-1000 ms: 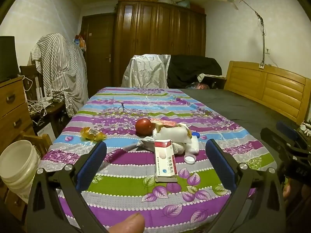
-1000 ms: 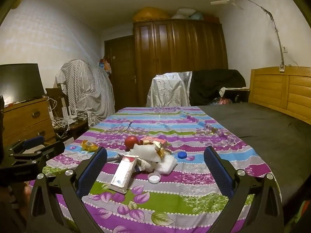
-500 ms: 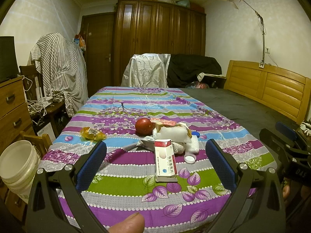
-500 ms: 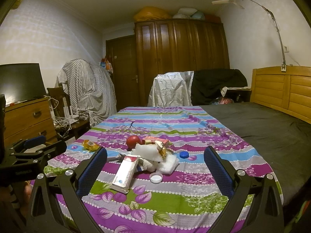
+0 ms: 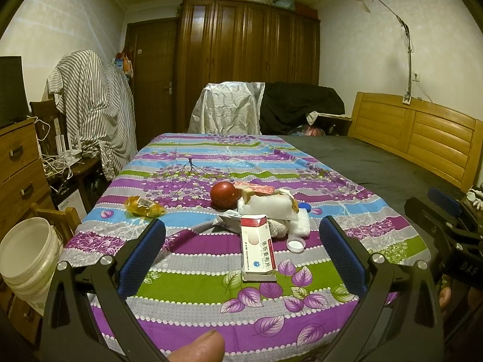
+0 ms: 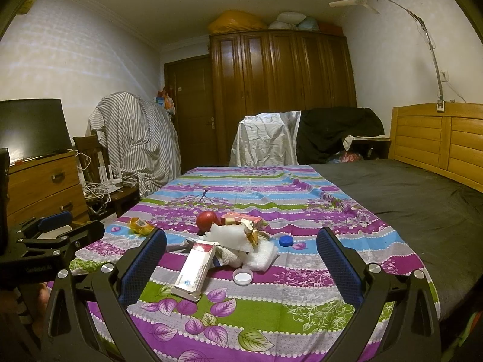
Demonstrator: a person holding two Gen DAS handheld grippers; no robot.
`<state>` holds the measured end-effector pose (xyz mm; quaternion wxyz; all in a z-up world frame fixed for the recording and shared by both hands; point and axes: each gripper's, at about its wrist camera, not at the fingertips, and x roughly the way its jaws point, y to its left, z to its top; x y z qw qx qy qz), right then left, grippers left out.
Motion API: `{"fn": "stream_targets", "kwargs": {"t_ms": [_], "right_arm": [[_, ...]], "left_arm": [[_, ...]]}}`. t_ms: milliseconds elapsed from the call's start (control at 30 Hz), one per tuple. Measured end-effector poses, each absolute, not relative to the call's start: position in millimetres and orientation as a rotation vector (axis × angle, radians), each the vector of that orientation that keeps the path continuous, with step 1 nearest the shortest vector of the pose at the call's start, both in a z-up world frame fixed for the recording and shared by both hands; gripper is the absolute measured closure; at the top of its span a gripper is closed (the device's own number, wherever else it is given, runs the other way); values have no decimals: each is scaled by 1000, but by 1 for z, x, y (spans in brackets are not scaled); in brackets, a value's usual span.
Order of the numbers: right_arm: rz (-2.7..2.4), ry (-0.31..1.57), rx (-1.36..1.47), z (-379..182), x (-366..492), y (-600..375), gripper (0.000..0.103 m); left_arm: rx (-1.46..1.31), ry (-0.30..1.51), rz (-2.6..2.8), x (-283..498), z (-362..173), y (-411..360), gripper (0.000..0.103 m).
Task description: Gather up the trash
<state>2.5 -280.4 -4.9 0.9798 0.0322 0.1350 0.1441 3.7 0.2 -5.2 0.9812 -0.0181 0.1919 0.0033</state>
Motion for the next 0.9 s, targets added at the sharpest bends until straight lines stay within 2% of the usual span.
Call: {"fn": "stream_targets", "kwargs": {"t_ms": [900], "right_arm": [[296,274,63,-9,3,-269,4]], "left_arm": [[-36,389,7,2,-7,4,5]]}}
